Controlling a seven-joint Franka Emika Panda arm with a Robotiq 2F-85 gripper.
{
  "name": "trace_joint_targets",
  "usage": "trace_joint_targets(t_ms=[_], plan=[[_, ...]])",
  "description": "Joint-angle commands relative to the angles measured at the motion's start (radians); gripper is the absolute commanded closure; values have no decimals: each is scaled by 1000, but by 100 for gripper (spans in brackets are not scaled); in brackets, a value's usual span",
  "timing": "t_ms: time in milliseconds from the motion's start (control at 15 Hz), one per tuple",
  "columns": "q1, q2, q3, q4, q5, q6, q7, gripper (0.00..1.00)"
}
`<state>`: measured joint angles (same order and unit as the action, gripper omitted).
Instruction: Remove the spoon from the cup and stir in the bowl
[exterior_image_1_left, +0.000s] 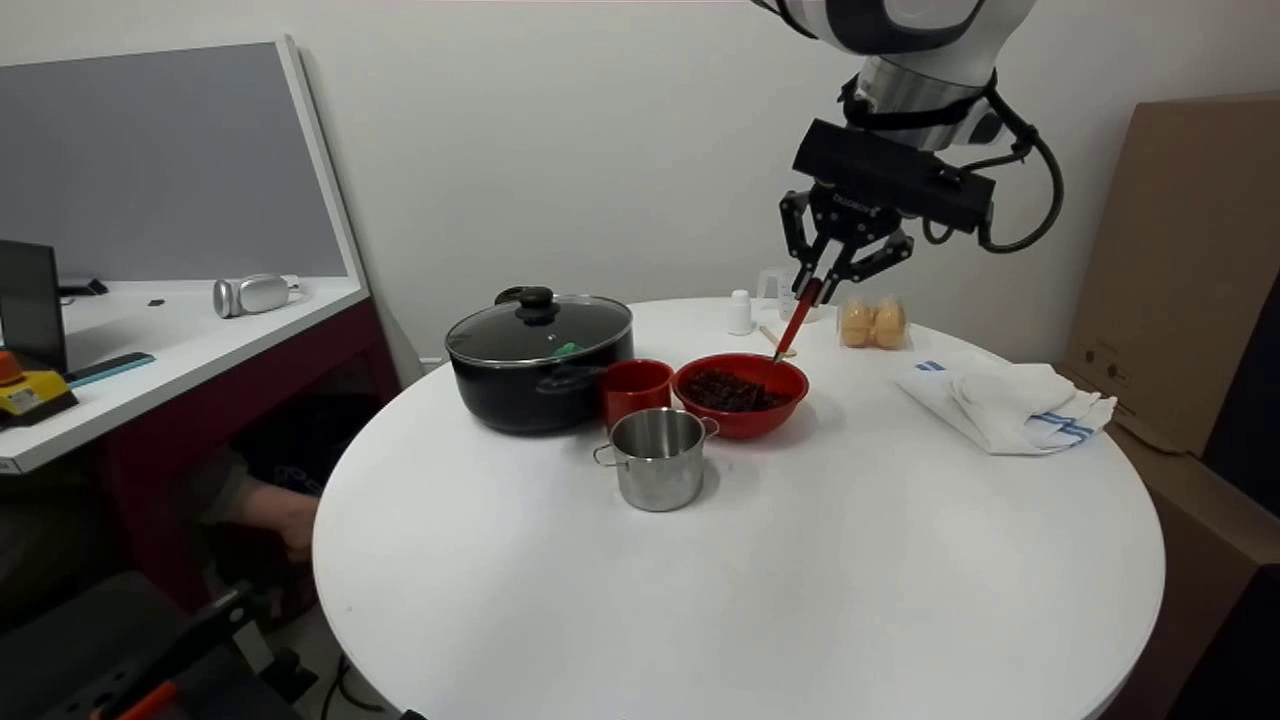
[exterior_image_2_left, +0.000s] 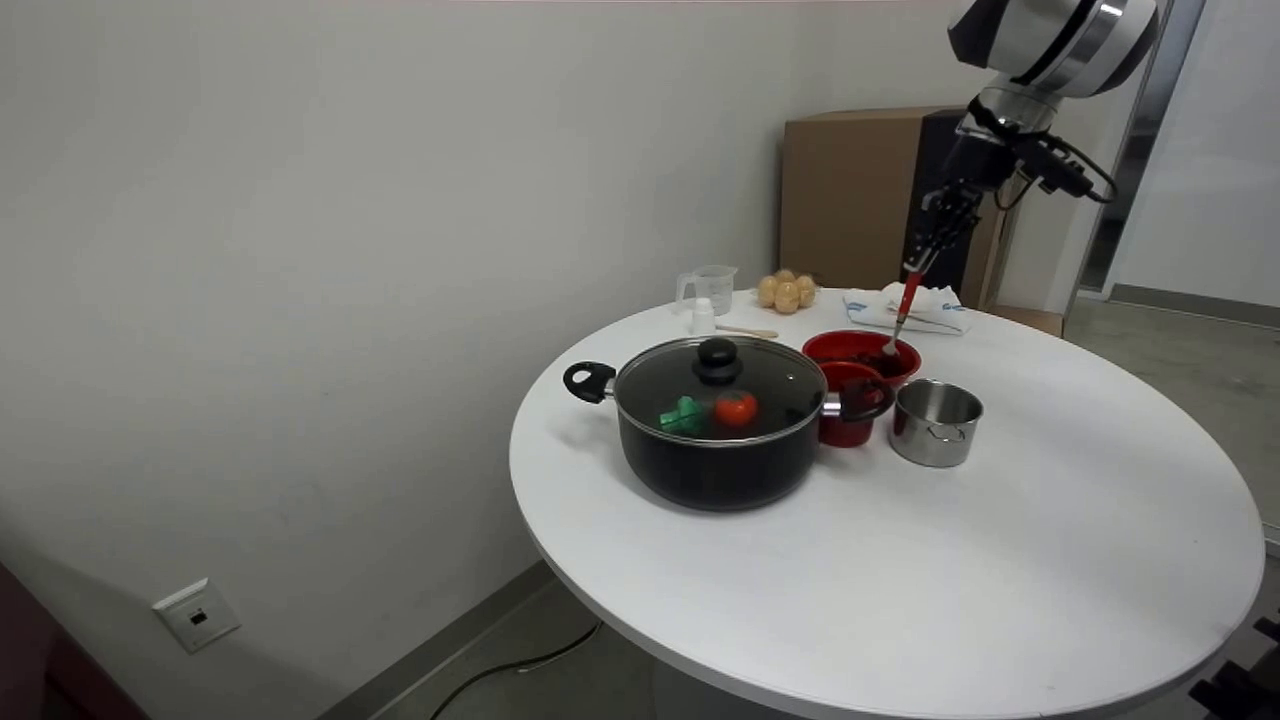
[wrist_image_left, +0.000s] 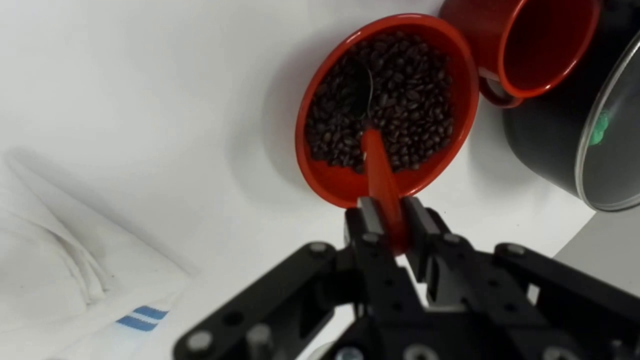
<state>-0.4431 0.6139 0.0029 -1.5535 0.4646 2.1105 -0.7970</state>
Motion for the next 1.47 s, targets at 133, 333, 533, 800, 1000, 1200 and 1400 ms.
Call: trace_joint_targets(t_ms=[133,333,533,800,1000,1200,1400], plan=[[-13,3,-5,59,2,-16,13,96],[-5,-4,3,74,5,-11,15,96],[8,-17,23,75,12,-6,6,96],[36,-32,47,67,13,-2,-3,96],[52,-41,66,59,21,-10,-12,96],[51,-47,90,57,48,-48,-23,96],[40,-46,100,65,89,-114,-25,96]])
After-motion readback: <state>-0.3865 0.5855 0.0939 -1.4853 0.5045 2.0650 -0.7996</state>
